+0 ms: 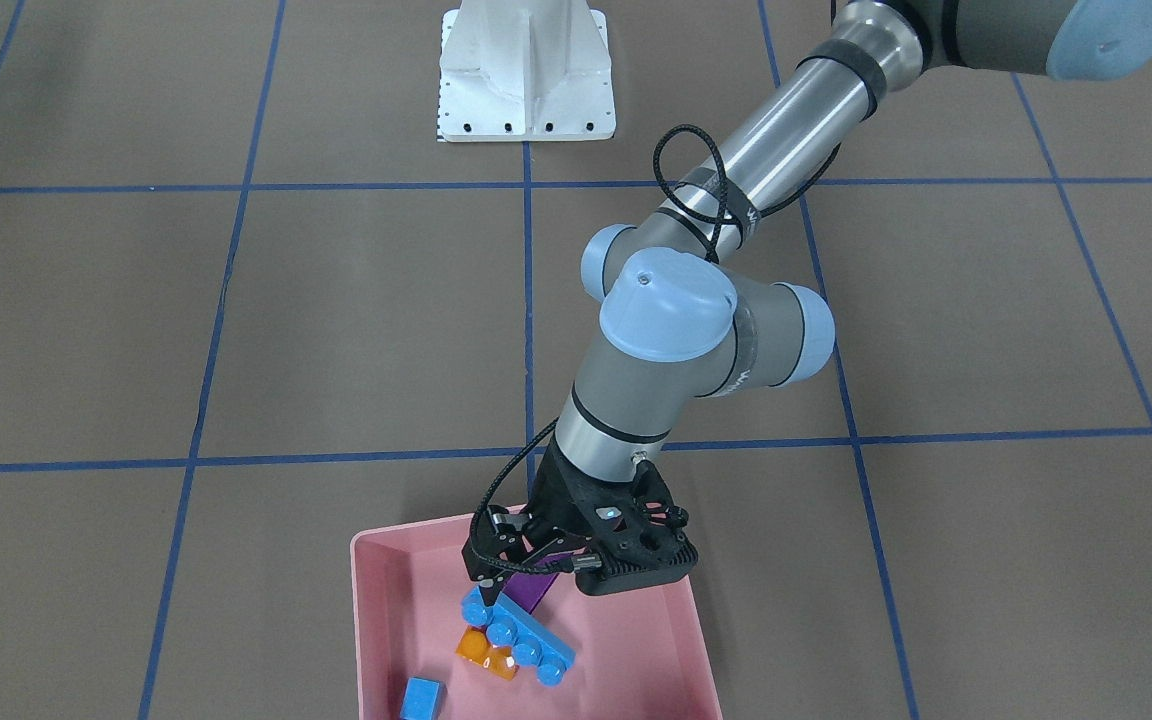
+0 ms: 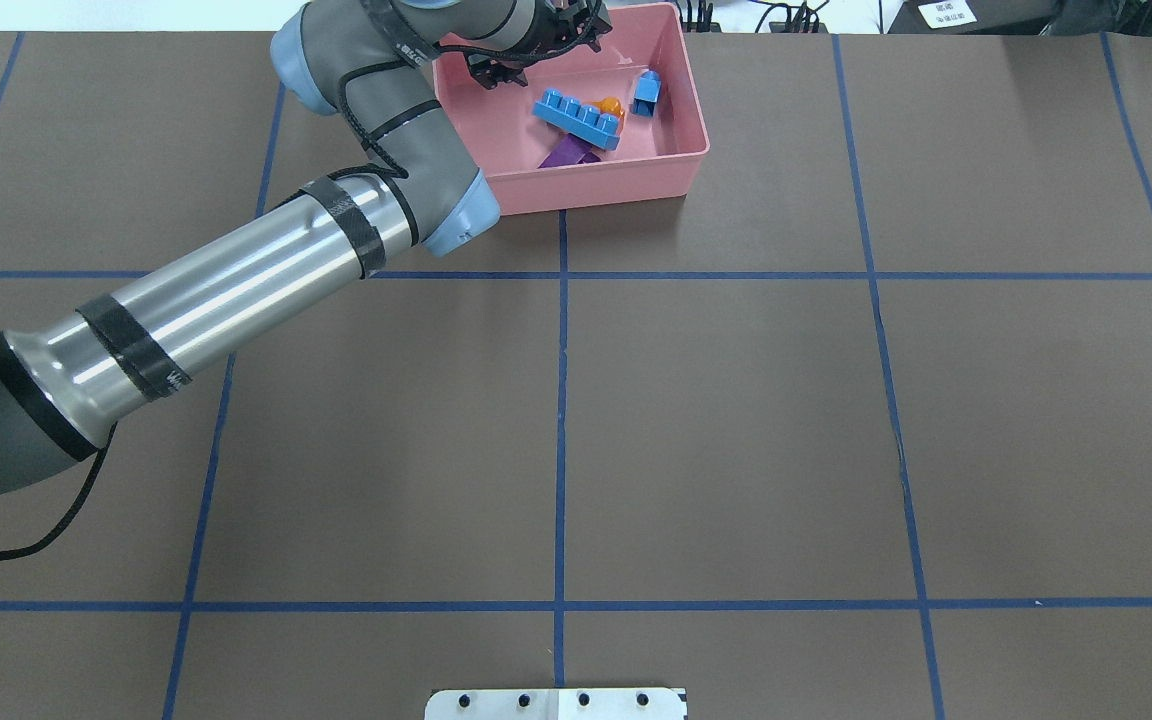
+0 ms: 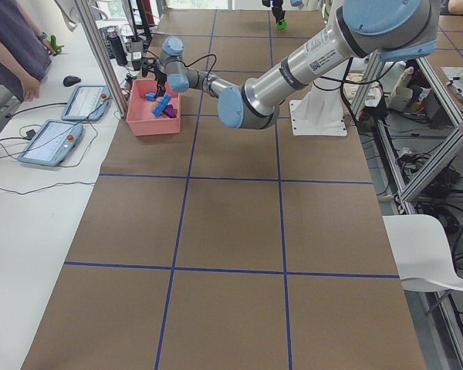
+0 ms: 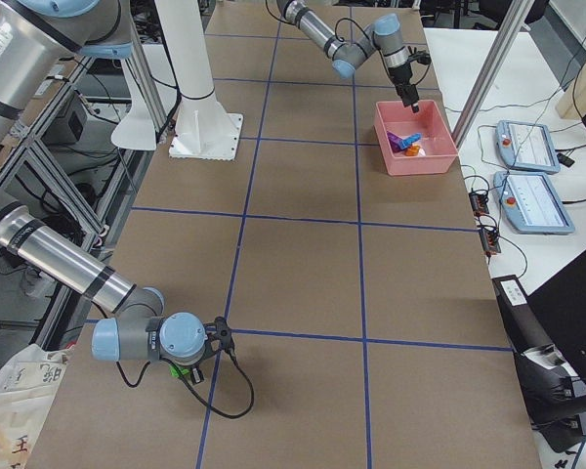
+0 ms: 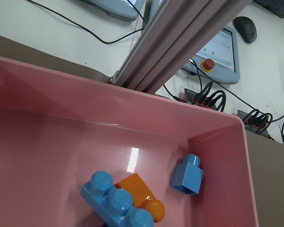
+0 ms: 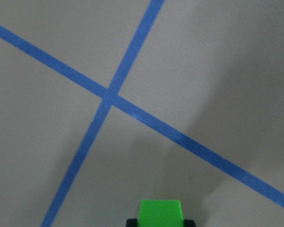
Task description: Put all blocks into box
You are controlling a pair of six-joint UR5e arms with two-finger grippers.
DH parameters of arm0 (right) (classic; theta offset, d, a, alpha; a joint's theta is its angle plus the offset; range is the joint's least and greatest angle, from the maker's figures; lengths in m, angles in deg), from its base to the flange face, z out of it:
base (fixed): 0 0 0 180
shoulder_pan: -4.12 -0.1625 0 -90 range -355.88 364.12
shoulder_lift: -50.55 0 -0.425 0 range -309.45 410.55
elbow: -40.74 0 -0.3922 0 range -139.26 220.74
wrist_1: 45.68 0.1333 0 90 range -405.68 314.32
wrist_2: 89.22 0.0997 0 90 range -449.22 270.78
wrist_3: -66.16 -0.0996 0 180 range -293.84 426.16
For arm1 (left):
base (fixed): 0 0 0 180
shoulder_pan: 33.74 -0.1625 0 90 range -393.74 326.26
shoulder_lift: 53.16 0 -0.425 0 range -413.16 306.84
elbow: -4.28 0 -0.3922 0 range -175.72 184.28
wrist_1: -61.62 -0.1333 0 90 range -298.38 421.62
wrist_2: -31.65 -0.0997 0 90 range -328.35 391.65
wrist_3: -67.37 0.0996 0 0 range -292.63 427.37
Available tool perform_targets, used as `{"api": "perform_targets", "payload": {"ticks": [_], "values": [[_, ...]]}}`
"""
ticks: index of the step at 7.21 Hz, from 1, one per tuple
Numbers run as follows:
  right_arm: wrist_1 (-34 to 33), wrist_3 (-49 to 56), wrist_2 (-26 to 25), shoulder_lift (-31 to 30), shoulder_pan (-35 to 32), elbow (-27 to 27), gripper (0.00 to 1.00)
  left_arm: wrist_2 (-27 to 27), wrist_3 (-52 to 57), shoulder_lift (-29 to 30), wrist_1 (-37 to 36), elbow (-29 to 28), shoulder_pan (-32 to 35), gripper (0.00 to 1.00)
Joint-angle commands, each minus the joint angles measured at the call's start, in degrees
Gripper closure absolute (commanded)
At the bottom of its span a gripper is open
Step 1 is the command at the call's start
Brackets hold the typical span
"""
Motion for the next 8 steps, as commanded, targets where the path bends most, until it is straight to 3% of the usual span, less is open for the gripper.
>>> {"api": "perform_targets", "payload": {"ticks": [1,3,4,6,8], "values": [[-12.5,0.1,2.3,-0.9,0.0,11.8,1.00,0.4,0.0,-0.4,-2.2,3.8,-0.1,0.00],[-26.9,0.1,2.2,1.2,-3.5,22.4,1.00,7.2,0.5,-3.8,-9.1,11.6,0.7,0.00],[-35.8,0.1,2.2,6.1,-6.0,25.9,1.00,8.2,0.5,-6.9,-9.2,15.0,1.3,0.00],[-48.8,0.1,0.2,19.5,-9.6,26.4,1.00,8.4,0.7,-13.5,-9.5,22.0,1.9,0.00],[-62.6,-0.1,-4.7,38.2,-10.0,23.6,1.00,12.5,3.6,-19.0,-14.8,28.1,6.7,0.00]]}}
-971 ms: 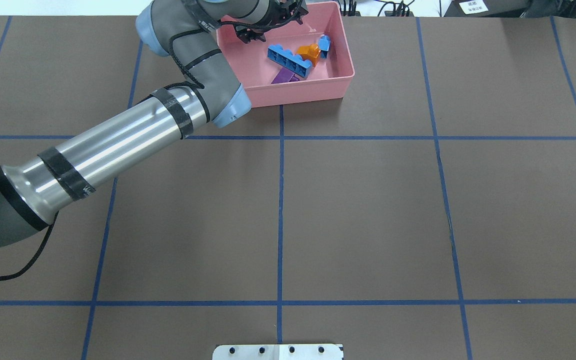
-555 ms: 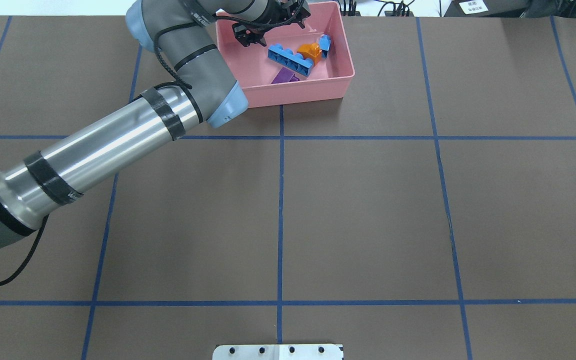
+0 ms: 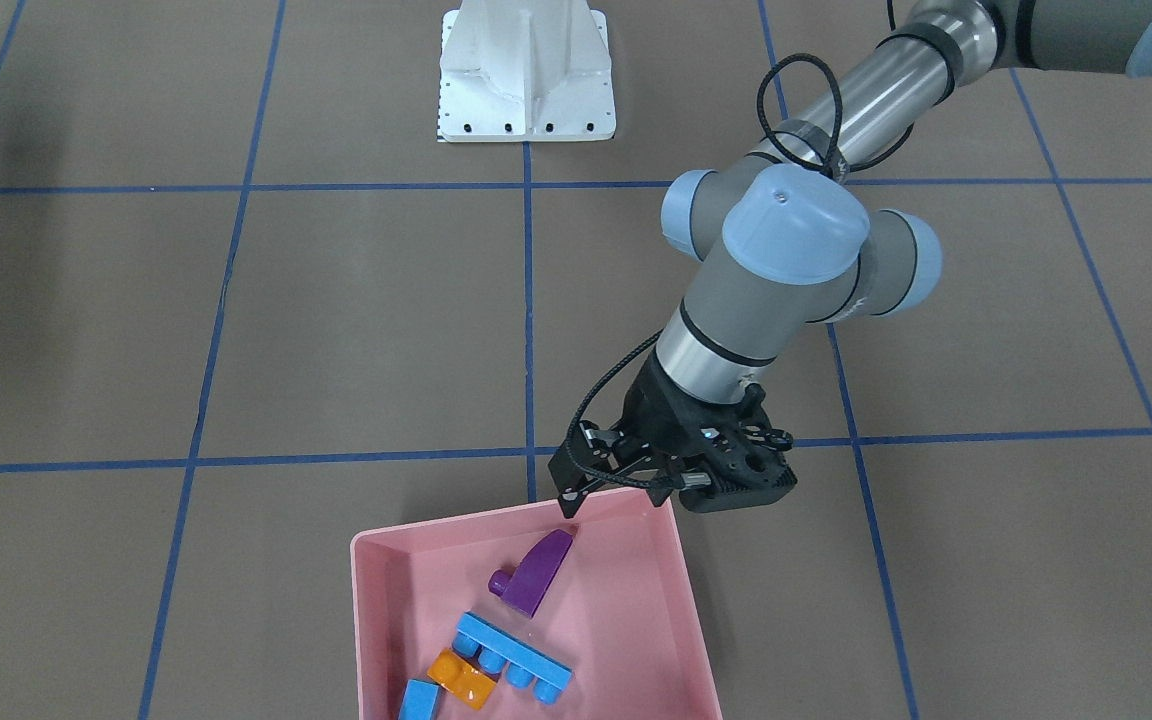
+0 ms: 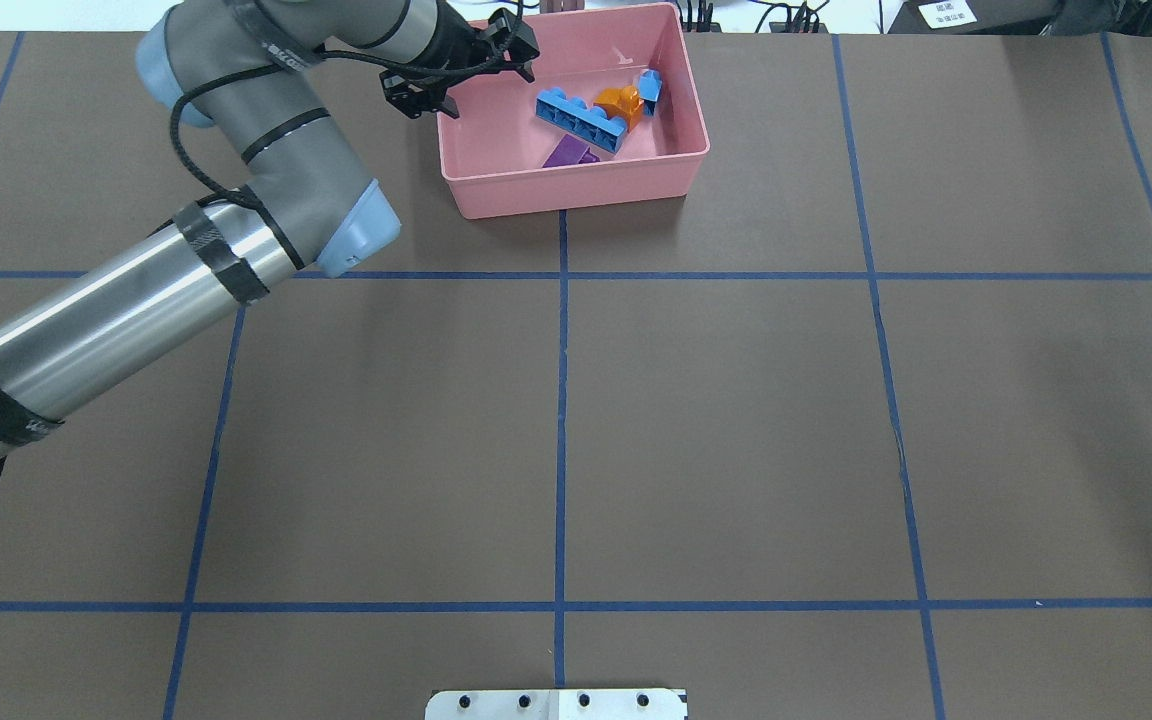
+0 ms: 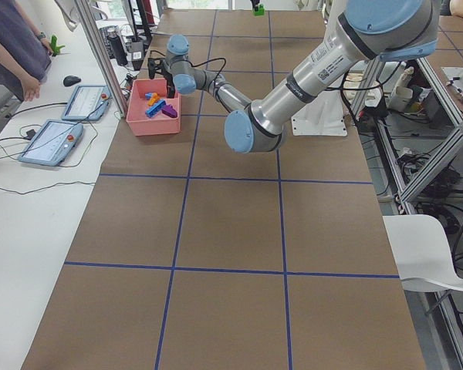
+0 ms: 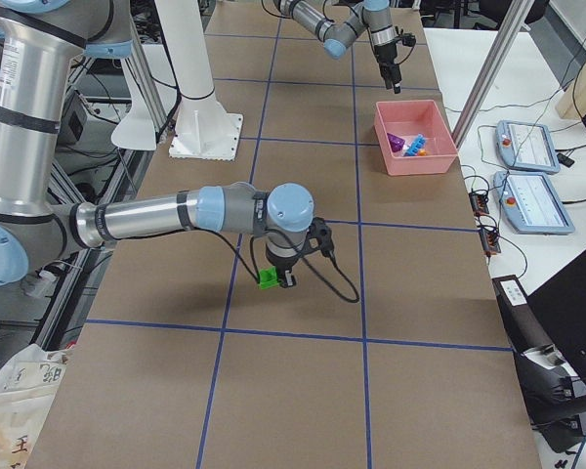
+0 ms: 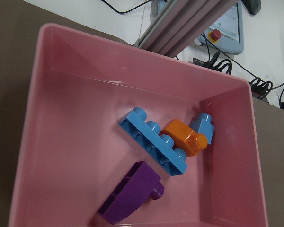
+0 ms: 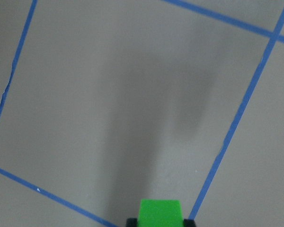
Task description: Put all blocks into box
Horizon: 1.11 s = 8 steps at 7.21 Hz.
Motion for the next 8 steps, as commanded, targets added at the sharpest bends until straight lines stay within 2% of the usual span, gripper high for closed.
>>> {"api": "perform_targets", "payload": {"ticks": [1,2,3,4,5,6,8], "values": [[-14.0,-0.9,-3.3,19.4,-0.4,-3.9,1.00,3.6,5.8,-7.7,-6.2,8.2,4.9,0.00],[-14.4,-8.9,-3.5,25.4,0.6,-4.9,1.00,3.4,12.9,-12.7,-10.3,12.8,6.3,0.00],[-14.2,-17.3,-3.5,30.3,3.7,-5.0,1.00,3.3,20.1,-15.2,-13.7,15.0,8.7,0.00],[-13.7,-24.9,-3.6,35.2,7.9,-5.5,1.00,3.3,26.4,-17.8,-15.6,15.7,10.7,0.00],[-11.7,-32.9,-5.2,41.3,11.7,-8.3,1.00,3.3,32.1,-20.8,-15.6,15.7,12.6,0.00],[-8.0,-40.8,-6.8,47.0,15.9,-12.2,1.00,3.1,37.6,-23.3,-15.7,15.6,14.1,0.00],[4.7,-54.2,-8.6,59.4,20.7,-26.9,1.00,2.9,46.7,-27.5,-15.7,15.1,16.3,0.00]]}}
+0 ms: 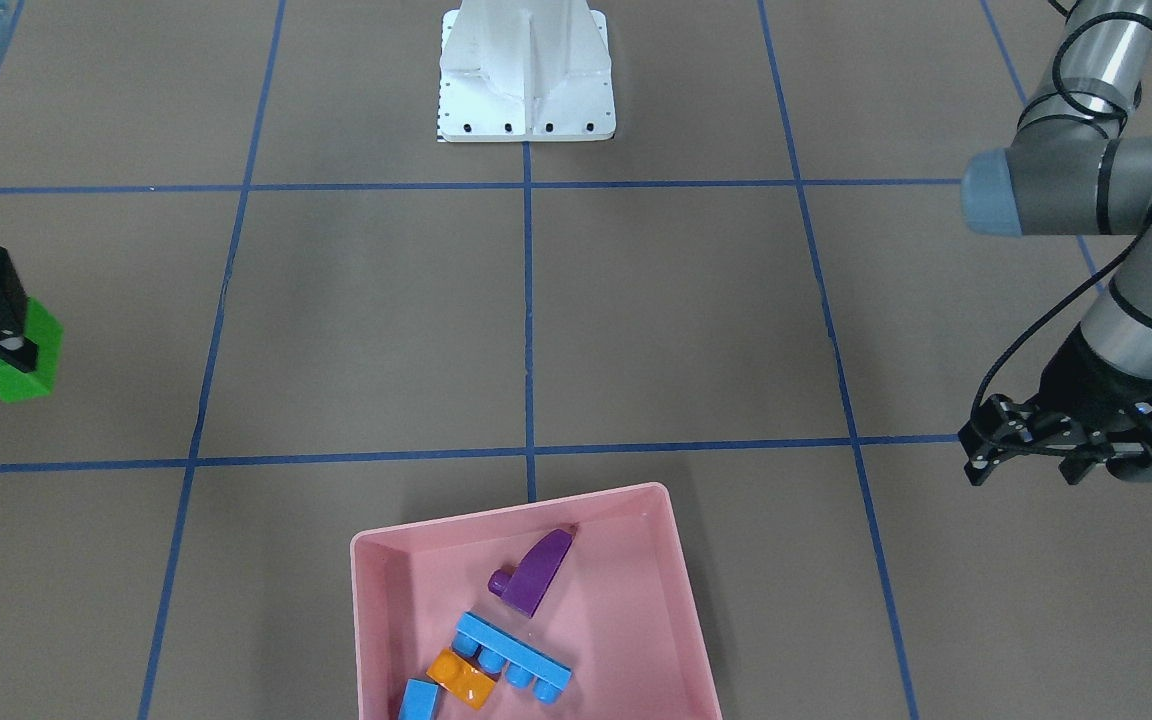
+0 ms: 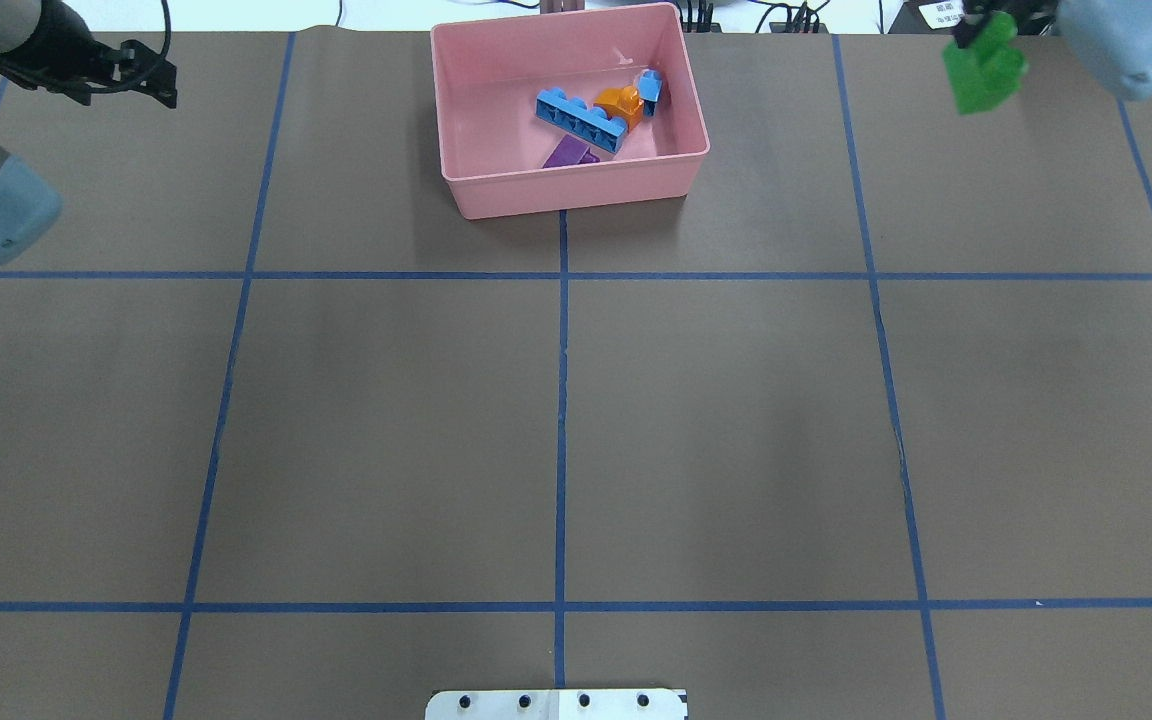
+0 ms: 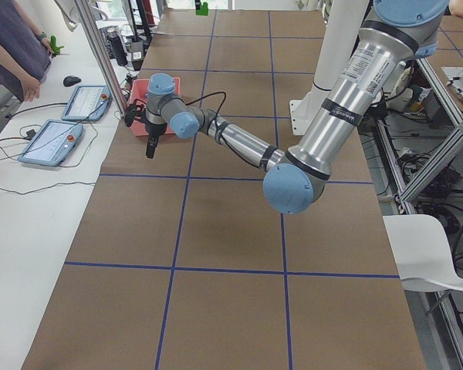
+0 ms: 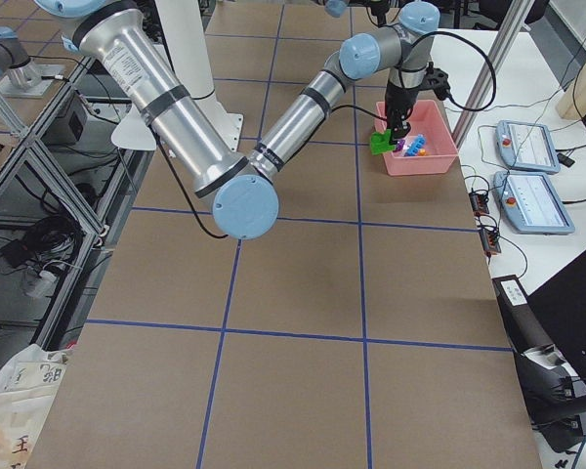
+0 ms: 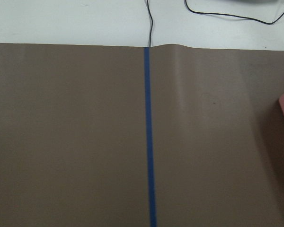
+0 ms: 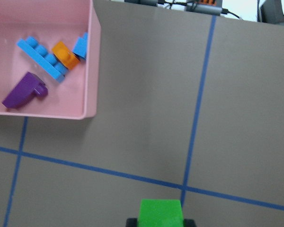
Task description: Put all blocks into box
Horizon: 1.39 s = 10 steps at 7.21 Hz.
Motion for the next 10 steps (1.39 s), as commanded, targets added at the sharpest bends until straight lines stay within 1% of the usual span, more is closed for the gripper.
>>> {"api": "perform_targets", "payload": {"ticks": [1,2,3,4,5,6,7,8,9,10], "values": [[12.2,-11.1,-4.3,11.1,6.1,-15.5,1.00,-0.3,10.2,-4.6,0.0,-0.6,1.5,0.00],[18.2,-15.0,-5.9,15.0,8.4,-23.1,1.00,-1.8,14.8,-5.5,-0.1,-1.1,2.4,0.00],[23.3,-17.0,-8.5,16.5,10.0,-27.8,1.00,-1.9,18.7,-6.7,-0.1,-1.8,3.0,0.00],[29.9,-19.2,-9.9,18.1,11.6,-33.4,1.00,-1.8,21.2,-7.3,0.0,-2.7,3.5,0.00],[36.1,-21.2,-11.7,18.9,13.1,-37.7,1.00,-1.7,21.6,-8.0,0.1,-2.8,3.5,0.00],[40.9,-21.4,-15.9,20.1,15.7,-42.0,1.00,-1.8,21.6,-8.1,0.2,-2.8,3.5,0.00],[44.3,-21.5,-18.2,21.9,17.8,-46.0,1.00,-1.8,22.0,-9.0,0.8,-3.3,3.5,0.00],[46.3,-22.5,-20.1,23.2,18.7,-48.9,1.00,-1.8,24.0,-9.3,0.8,-3.4,3.5,0.00],[47.3,-22.5,-20.2,23.6,18.7,-50.0,1.00,-1.8,24.0,-9.4,0.8,-3.6,3.5,0.00],[47.4,-22.6,-20.2,23.7,18.7,-50.0,0.82,-1.7,24.1,-9.3,0.8,-4.0,3.5,0.00]]}}
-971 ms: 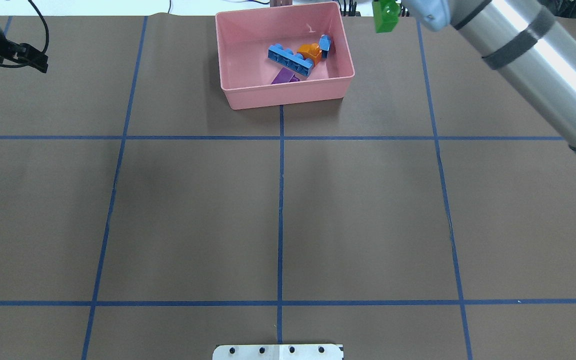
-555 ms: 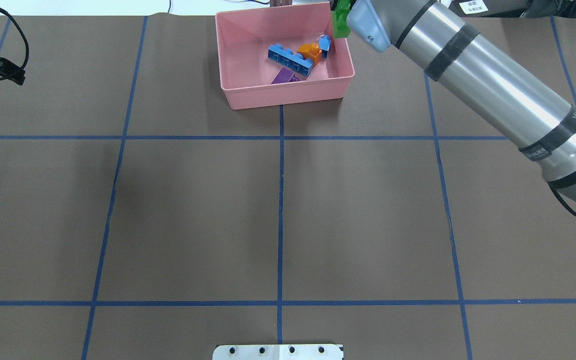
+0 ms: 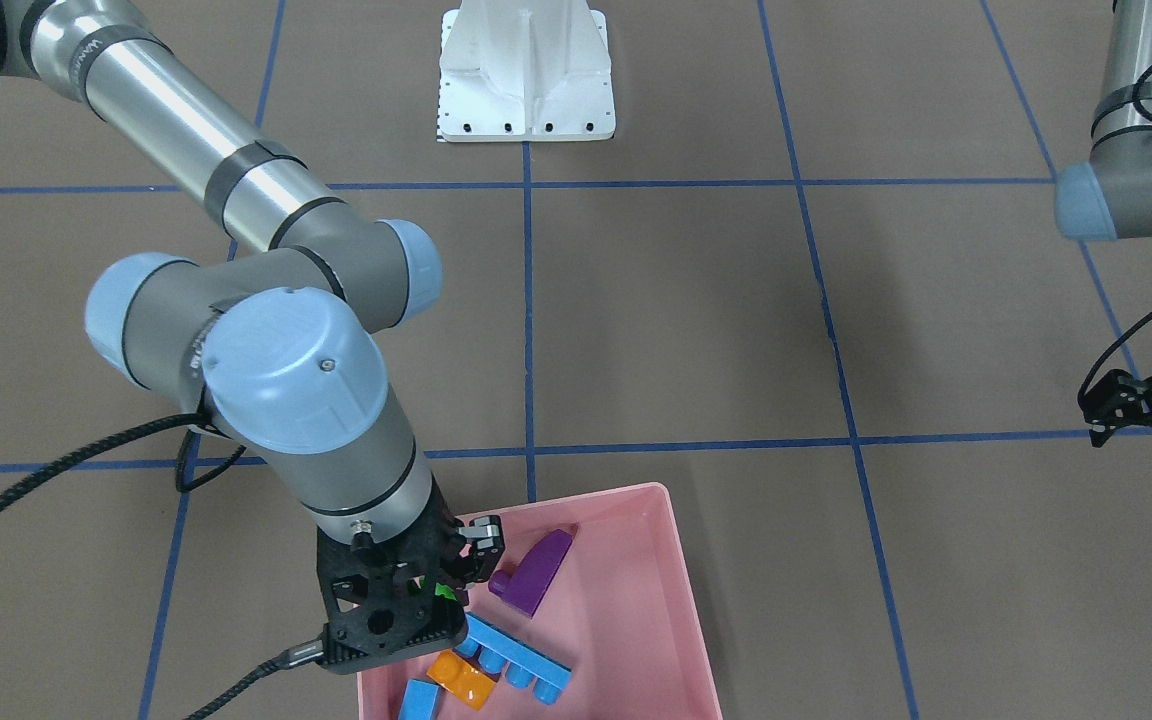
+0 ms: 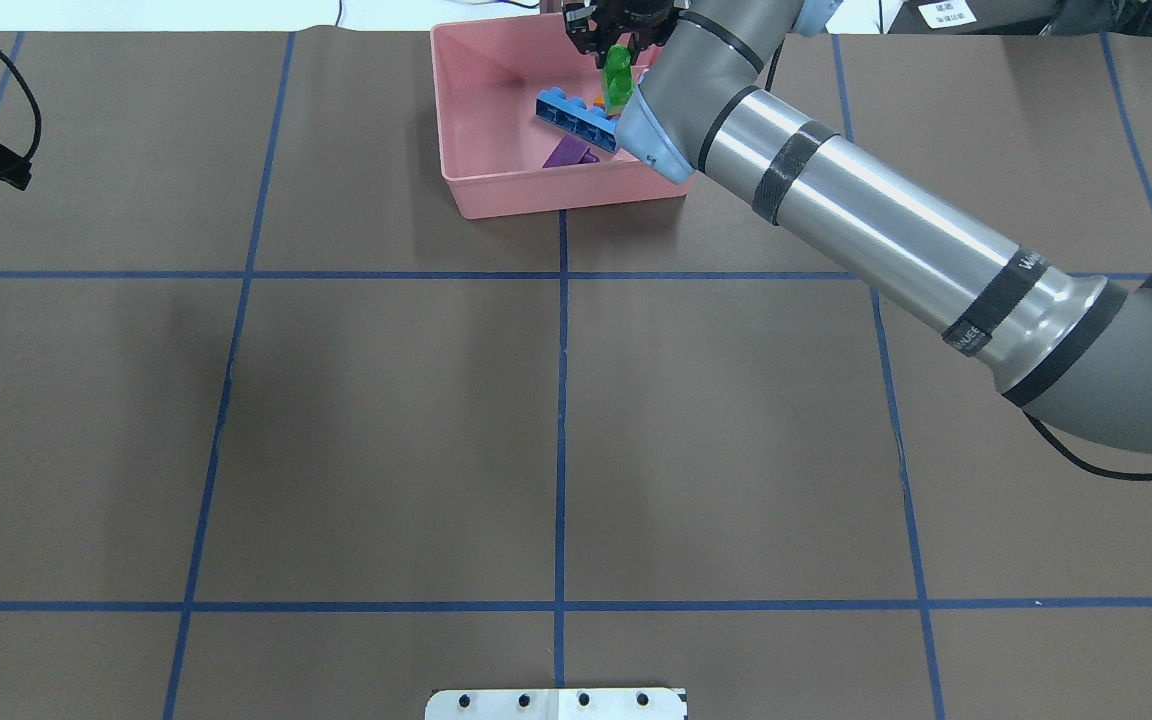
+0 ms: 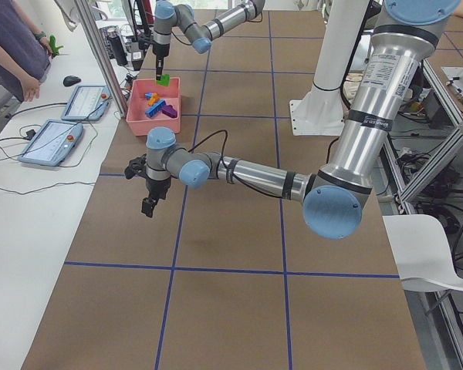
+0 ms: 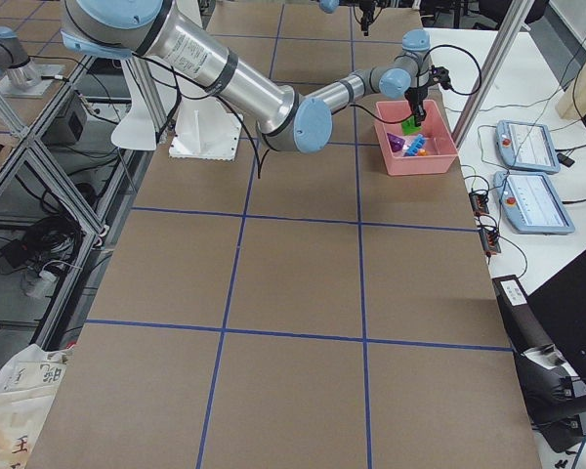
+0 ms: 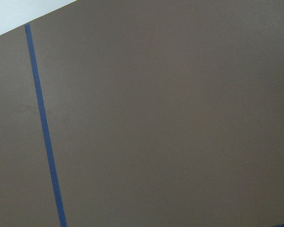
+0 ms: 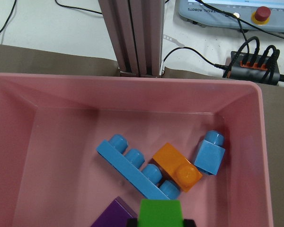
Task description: Put all blocks into box
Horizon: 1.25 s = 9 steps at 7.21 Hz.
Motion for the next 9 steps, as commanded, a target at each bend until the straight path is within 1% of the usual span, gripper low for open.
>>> {"api": "perform_targets", "payload": {"ticks": [1,2,3,4,5,6,7,8,9], "values": [[0.7,-0.4,-0.5,0.3,0.1,-0.9,0.02,0.1,0.4,0.0,0.0,-0.8,0.1,0.00],[0.6,-0.5,0.0,0.3,-0.8,-0.8,0.00,0.3,0.3,0.0,0.0,-0.8,0.6,0.00],[0.0,-0.4,2.5,0.4,-2.5,0.1,0.00,0.4,1.3,0.0,0.0,-0.8,0.7,0.00],[-4.2,0.2,6.8,-0.3,-4.8,3.4,0.00,0.9,2.8,0.0,-0.7,-0.8,2.5,0.00],[-12.2,2.2,10.6,-1.6,-7.2,8.3,0.00,0.9,7.5,0.0,-1.5,-0.9,4.6,0.00],[-19.4,8.2,12.0,-5.2,-9.2,15.3,0.00,1.0,12.6,0.0,-5.0,-0.9,6.8,0.00],[-25.1,15.1,14.0,-12.1,-12.2,24.0,0.00,4.3,14.5,0.0,-6.7,-0.9,9.1,0.00],[-28.3,22.0,16.2,-19.6,-15.1,30.4,0.00,7.9,18.7,0.0,-9.3,-1.1,11.9,0.00],[-28.5,28.4,16.7,-26.3,-17.3,34.1,0.00,8.1,24.2,0.0,-12.2,-1.1,12.8,0.00]]}}
